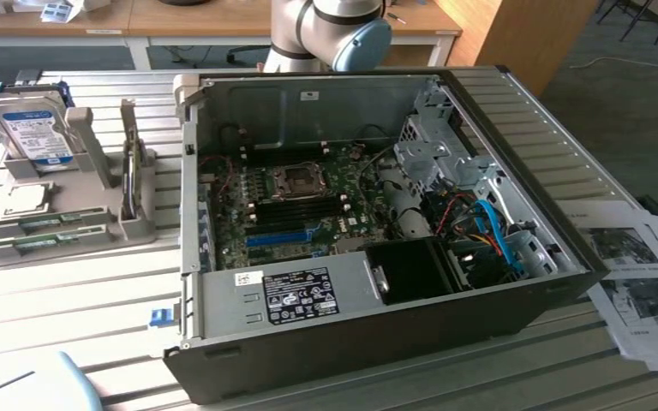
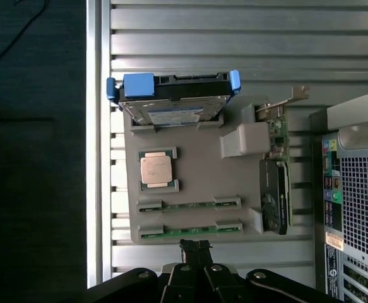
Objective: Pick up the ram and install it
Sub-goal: 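Pick up the ram and move it above insertion slot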
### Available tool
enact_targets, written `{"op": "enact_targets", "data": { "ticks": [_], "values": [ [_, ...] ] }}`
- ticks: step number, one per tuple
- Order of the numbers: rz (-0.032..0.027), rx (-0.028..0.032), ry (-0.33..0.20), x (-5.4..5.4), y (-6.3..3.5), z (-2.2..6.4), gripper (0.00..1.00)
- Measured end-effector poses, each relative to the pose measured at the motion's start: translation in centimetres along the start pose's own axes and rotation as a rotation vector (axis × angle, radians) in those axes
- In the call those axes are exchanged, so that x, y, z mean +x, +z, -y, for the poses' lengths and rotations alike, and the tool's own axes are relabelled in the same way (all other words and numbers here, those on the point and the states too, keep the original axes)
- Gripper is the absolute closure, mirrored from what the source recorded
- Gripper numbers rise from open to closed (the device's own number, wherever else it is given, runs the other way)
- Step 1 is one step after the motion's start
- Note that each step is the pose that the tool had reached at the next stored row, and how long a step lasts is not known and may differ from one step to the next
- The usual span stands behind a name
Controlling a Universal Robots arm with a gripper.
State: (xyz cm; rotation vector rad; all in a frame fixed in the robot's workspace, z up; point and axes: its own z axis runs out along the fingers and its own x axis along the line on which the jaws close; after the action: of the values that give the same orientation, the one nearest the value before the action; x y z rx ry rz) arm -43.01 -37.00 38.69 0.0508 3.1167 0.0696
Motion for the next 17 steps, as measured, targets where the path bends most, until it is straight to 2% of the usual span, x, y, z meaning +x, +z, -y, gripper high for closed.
{"op": "enact_targets", "data": {
  "ticks": [17],
  "values": [
    [-0.0063, -0.0032, -0.141, 0.0, 0.0, 0.0, 0.91]
  ]
}}
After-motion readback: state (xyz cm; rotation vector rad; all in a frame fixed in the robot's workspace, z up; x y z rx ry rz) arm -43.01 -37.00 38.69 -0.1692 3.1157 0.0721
